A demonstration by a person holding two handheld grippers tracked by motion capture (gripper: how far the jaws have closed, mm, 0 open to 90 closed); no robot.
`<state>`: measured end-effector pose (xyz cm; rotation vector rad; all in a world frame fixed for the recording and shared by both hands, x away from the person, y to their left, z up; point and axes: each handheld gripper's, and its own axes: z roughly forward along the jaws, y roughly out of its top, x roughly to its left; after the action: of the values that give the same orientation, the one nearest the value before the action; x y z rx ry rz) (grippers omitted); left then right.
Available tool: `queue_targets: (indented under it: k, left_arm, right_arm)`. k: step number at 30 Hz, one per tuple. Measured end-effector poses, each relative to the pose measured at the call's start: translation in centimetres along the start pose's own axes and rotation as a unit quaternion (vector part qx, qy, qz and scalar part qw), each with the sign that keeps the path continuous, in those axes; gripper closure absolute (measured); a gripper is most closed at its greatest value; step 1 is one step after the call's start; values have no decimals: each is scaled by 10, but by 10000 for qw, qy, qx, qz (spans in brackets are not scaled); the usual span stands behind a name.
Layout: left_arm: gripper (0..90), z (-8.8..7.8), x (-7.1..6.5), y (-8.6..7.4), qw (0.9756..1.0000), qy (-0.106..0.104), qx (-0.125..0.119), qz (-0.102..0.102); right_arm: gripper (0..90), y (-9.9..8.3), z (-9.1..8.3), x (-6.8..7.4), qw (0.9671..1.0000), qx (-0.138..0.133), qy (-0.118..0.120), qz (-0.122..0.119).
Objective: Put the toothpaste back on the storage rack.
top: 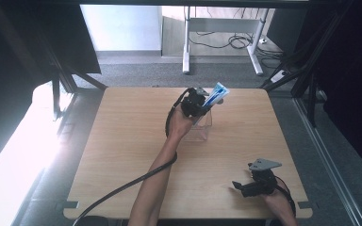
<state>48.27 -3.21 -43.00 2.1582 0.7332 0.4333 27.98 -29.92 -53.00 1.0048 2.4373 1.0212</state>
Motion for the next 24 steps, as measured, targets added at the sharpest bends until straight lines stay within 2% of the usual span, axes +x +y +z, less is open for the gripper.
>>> queue_targets:
  k: [10, 14, 24]
  left_arm:
    - [714, 0, 0, -7, 9999, 17, 93, 54]
    - [712, -1, 0, -9, 10000, -8, 85, 16]
    - [702, -4, -2, -11, 9998, -74, 168, 92]
  right_arm:
    - [12, 0, 0, 0, 10000, -7, 12, 5]
    - [12, 0, 0, 0, 10000, -1, 13, -1]
    - [12, 0, 1, 0, 10000, 8, 21, -2]
